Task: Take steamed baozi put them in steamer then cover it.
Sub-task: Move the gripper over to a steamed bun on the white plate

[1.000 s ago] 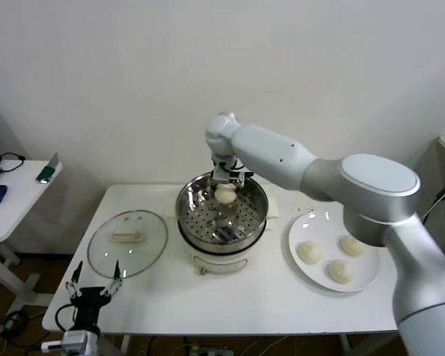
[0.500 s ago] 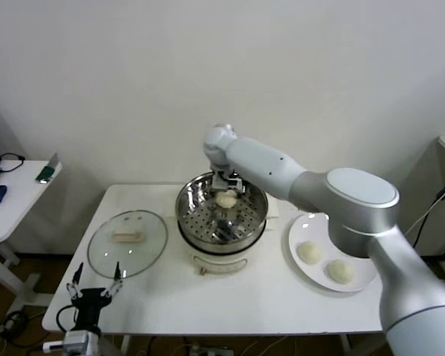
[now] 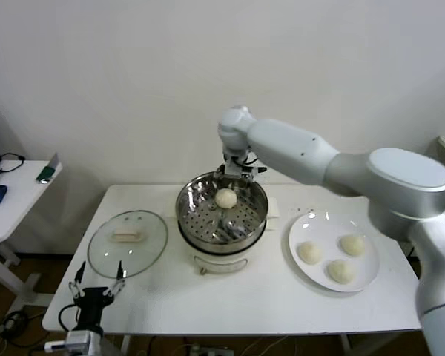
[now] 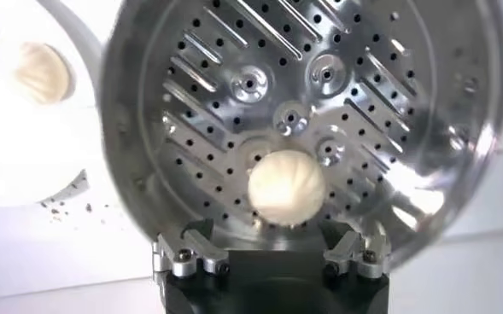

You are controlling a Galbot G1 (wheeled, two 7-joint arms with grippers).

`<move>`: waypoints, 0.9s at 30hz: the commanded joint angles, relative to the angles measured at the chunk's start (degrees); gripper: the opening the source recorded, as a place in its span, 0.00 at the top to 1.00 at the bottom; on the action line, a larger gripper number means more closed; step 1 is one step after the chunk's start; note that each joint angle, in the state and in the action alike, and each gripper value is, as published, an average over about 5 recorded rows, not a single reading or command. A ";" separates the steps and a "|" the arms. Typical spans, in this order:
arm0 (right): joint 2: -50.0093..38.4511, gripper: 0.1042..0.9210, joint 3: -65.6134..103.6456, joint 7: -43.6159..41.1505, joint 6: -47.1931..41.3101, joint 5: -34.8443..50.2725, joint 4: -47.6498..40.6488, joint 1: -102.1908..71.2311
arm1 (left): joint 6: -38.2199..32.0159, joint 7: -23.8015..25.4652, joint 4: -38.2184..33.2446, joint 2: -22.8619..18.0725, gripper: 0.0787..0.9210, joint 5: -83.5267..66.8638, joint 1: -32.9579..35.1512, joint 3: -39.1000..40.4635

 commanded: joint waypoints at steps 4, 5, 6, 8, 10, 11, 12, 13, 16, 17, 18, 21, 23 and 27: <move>-23.64 0.12 -12.74 4.17 -28.80 33.22 12.64 12.49 | 0.49 0.97 -2.77 0.00 0.12 -0.84 1.48 0.53; -25.38 0.12 -13.50 4.03 -31.33 35.61 13.12 12.60 | 0.64 1.23 -3.48 -0.05 0.12 -1.03 1.76 0.69; -27.22 0.12 -14.40 4.16 -33.95 37.49 13.91 12.53 | 0.73 1.36 -4.05 -0.13 0.12 -1.14 2.00 0.86; -31.20 0.12 -16.00 4.70 -37.78 39.64 16.19 11.59 | 0.58 1.42 -4.53 -0.29 0.12 -0.90 2.16 1.02; -35.40 0.12 -16.51 5.60 -40.89 40.47 19.03 9.02 | 0.44 1.43 -4.52 -0.38 0.12 -0.71 2.19 1.02; -37.41 0.12 -16.00 5.85 -42.03 40.16 20.31 7.06 | 0.39 1.41 -4.39 -0.38 0.12 -0.69 2.17 0.98; -39.11 0.12 -15.27 6.06 -42.72 39.56 21.33 4.86 | 0.37 1.40 -4.27 -0.38 0.12 -0.68 2.15 0.94; -40.60 0.12 -14.23 6.20 -43.16 38.56 22.19 2.27 | 0.37 1.38 -4.18 -0.38 0.12 -0.66 2.12 0.91; -43.50 0.12 -8.62 5.83 -43.86 34.81 23.00 -6.46 | 0.52 1.32 -4.09 -0.42 0.12 -0.51 1.93 0.90; -43.96 0.12 -6.33 5.54 -43.95 33.54 22.75 -9.50 | 0.60 1.29 -4.09 -0.46 0.12 -0.40 1.83 0.93; -44.08 0.12 -4.23 5.27 -44.02 32.59 22.30 -11.98 | 0.67 1.27 -4.08 -0.53 0.12 -0.23 1.72 0.97; -42.83 0.12 -0.41 4.94 -43.79 29.64 19.88 -17.45 | 0.73 1.19 -4.01 -0.84 0.12 0.28 1.55 1.00; -41.29 0.12 1.42 4.99 -43.38 27.64 17.69 -20.02 | 0.68 1.16 -3.96 -1.05 0.12 0.48 1.68 0.97; -38.19 0.12 4.65 4.91 -42.89 26.08 13.91 -23.45 | 0.38 1.12 -3.66 -1.30 0.12 0.56 2.28 0.77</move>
